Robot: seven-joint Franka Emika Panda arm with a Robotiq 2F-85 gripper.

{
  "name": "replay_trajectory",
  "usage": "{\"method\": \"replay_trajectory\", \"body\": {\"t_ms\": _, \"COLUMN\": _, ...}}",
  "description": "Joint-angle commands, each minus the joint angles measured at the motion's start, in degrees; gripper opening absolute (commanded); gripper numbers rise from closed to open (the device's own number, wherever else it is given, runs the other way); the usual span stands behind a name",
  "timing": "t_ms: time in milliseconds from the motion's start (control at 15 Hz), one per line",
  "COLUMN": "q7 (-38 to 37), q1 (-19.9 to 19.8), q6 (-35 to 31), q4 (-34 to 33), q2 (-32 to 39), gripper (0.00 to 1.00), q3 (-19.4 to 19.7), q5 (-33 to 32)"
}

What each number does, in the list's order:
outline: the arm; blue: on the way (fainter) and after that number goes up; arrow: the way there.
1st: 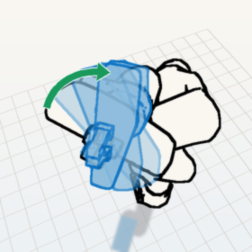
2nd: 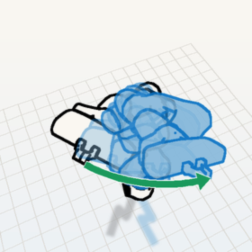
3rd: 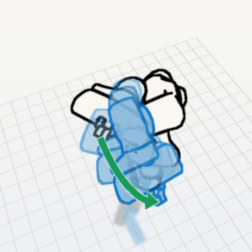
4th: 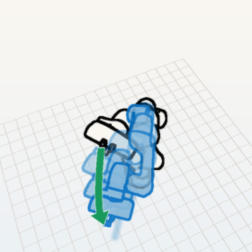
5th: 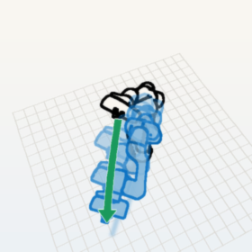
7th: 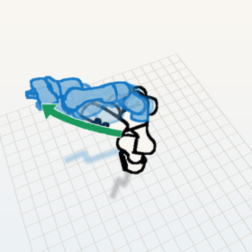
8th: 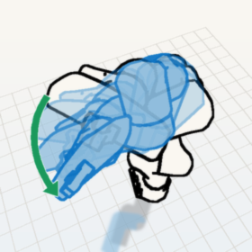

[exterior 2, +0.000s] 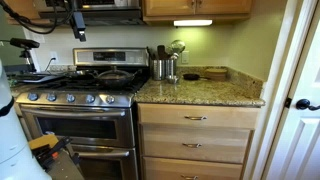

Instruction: Open the topmost drawer fully

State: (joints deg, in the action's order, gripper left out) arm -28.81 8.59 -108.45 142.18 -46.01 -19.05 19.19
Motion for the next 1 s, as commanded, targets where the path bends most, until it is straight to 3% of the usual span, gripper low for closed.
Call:
{"method": "replay_trajectory", "body": {"t_ms": 0, "q7": 0.1, "q1": -0.2, "q6": 0.2, "q4": -0.2, "q2": 0.0, "gripper": 1.00, "q3": -0.1, "q5": 0.1}}
{"method": "replay_trajectory", "body": {"t_ms": 533, "q7": 0.1, "q1": -0.2, "q6": 0.2, "q4": -0.2, "q2": 0.0, "gripper": 1.00, "q3": -0.1, "q5": 0.1}}
{"method": "replay_trajectory", "body": {"t_ms": 933, "q7": 2.2, "q1": -5.8, "q6": -3.9, "q4": -0.2, "q2": 5.4, "gripper": 1.00, "q3": 4.7, "q5": -2.2}}
